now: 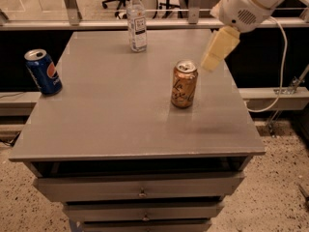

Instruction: Move blue plastic bottle near pepsi can

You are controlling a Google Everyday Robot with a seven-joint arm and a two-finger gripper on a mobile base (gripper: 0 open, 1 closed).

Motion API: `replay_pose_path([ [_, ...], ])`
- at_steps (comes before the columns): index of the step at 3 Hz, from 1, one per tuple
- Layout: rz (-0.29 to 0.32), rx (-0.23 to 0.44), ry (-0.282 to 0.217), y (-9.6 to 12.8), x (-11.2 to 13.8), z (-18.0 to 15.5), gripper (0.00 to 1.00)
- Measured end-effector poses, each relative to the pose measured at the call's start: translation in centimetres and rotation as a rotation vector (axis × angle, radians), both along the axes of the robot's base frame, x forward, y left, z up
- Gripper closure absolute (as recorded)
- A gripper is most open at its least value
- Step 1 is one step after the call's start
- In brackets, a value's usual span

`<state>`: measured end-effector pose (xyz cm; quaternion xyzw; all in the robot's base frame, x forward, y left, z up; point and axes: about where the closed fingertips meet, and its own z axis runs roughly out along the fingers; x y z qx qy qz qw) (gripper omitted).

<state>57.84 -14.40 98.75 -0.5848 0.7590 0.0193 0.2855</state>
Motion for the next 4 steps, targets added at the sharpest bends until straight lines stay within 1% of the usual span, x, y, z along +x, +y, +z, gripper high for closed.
replay_pose_path([
  [1,0.003,0.007,-0.008,0.2,0.3,0.5,0.0],
  [2,0.004,0.013,-0.005,0.2,0.3,0.5,0.0],
  [3,-0.013,0.064,-0.051,1.9,2.2,0.9,0.0],
  [4,-0.056,0.175,-0.122,4.6,6.6,1.7,0.0],
])
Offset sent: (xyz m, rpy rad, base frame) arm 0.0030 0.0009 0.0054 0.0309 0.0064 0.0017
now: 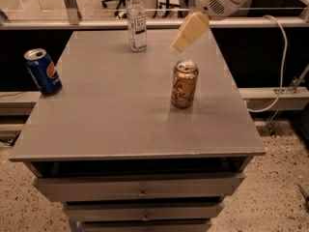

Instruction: Move blue plastic bottle near pepsi can

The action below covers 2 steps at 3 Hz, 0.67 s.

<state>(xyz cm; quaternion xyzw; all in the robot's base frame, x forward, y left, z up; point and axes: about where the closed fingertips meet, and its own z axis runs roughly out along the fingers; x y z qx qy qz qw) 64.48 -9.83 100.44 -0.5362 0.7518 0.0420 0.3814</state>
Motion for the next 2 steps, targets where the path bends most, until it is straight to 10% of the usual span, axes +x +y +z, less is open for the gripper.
replay_pose_path([
  [2,-0.104,0.2,-0.118,3.8,8.0,-1.0,0.0],
])
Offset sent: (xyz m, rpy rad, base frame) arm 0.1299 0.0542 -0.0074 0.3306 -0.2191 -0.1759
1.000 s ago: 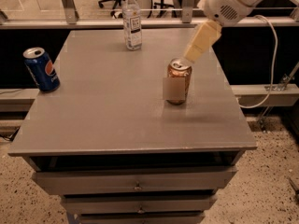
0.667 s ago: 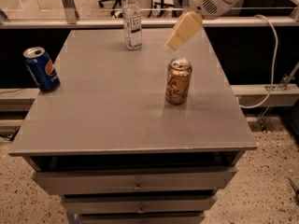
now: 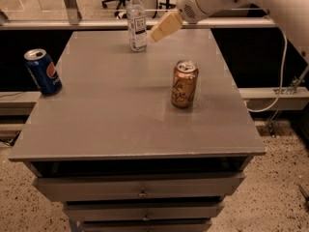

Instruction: Move blue plastic bottle near pepsi can

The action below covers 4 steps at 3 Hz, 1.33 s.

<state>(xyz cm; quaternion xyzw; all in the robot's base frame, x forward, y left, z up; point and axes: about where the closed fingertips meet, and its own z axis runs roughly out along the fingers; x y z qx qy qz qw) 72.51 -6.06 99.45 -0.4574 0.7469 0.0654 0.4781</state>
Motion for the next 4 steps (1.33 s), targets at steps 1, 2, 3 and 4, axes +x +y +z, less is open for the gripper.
replay_pose_path([
  [1,-0.043,0.081,-0.049,1.6,3.4,-0.3,0.0],
  [2,-0.078,0.154,-0.079,2.7,6.5,-0.7,0.0],
  [3,-0.105,0.216,-0.071,3.6,9.4,-1.8,0.0],
  [4,-0.121,0.299,-0.03,5.1,12.5,-3.4,0.0],
])
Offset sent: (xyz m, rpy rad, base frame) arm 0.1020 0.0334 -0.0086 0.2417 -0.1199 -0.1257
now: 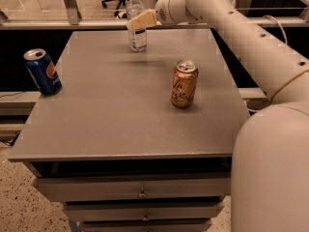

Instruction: Move blue plastic bottle near pepsi can

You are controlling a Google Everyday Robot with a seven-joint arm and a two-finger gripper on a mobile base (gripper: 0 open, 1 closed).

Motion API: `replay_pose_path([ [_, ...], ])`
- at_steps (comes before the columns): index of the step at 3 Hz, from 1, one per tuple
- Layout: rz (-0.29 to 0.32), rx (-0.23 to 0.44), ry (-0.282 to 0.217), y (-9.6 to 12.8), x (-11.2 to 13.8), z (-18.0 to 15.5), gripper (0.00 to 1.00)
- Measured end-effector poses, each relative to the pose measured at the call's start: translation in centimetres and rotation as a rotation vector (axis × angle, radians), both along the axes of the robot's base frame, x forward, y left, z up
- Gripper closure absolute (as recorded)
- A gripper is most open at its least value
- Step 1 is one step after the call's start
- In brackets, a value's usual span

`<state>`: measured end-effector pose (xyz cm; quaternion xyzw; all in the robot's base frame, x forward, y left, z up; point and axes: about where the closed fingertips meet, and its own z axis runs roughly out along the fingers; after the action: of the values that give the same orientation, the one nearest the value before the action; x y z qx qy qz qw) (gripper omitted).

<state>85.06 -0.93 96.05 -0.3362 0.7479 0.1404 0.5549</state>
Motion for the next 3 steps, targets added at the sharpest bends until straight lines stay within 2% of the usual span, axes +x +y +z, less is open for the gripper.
replay_pose_path([
  [2,0.03,0.06,0.039,3.0,2.2,-1.2,0.01],
  [3,0.063,0.075,0.04,4.4,2.4,-1.1,0.19],
])
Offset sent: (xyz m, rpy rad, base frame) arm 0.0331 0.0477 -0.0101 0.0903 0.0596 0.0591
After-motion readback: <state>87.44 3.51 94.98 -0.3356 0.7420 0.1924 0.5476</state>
